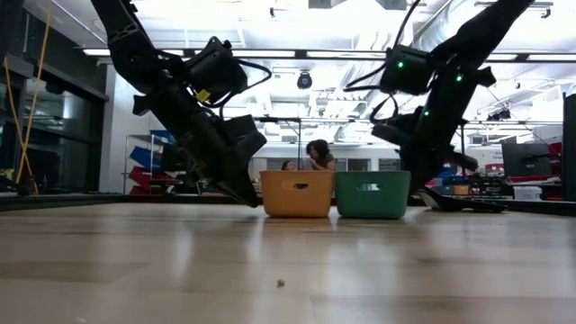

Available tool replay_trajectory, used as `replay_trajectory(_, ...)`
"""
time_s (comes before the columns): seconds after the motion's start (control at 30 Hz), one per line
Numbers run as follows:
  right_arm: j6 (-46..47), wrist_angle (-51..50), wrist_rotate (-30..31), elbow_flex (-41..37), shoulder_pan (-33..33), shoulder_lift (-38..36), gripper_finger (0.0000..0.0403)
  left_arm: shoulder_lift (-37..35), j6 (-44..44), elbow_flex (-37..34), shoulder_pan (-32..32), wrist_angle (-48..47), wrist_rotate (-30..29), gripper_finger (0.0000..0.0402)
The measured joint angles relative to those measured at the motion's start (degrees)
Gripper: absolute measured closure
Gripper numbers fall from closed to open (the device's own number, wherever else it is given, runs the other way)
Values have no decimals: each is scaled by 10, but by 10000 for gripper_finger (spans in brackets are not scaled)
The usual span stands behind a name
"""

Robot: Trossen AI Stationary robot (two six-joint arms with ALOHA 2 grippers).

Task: Sort batteries
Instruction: Adjust the bins on the table, then return to Home Position

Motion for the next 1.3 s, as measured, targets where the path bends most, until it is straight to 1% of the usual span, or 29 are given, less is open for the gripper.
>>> replay_trajectory(0.13, -9, 34, -10, 0, 0, 25, 403, 0, -36, 0, -10, 1, -1, 402)
replay_trajectory(0.23, -12, 55, -12, 0, 0, 31, 403, 0, -50, 0, -23, 4, -3, 402)
replay_trajectory(0.4, -15, 86, -13, 0, 0, 31, 403, 0, -55, 0, -48, 5, -26, 401)
replay_trajectory(0.63, -25, 82, -18, 0, 0, 29, 403, -2, -68, 0, -63, -3, -31, 402)
replay_trajectory(0.73, -39, 59, -17, 0, -1, 13, 403, -24, -68, -1, -62, -13, -30, 402)
replay_trajectory(0.83, -48, 0, -16, 0, -13, -27, 403, -67, -46, 0, -51, -52, -31, 402)
replay_trajectory(0.9, -60, -43, -2, 0, -23, -66, 403, -103, -24, -2, -43, -74, -38, 402)
replay_trajectory(0.97, -64, -78, 8, 0, -34, -110, 403, -153, -7, -19, -37, -65, -40, 402)
replay_trajectory(1.1, -70, -97, 13, 0, -41, -204, 403, -266, -12, -79, -38, 15, -61, 402)
replay_trajectory(1.2, -69, -89, 12, 0, -38, -264, 403, -347, -33, -151, -54, 123, -94, 402)
replay_trajectory(1.3, -70, -81, 9, 0, -32, -309, 403, -409, -47, -233, -73, 239, -120, 402)
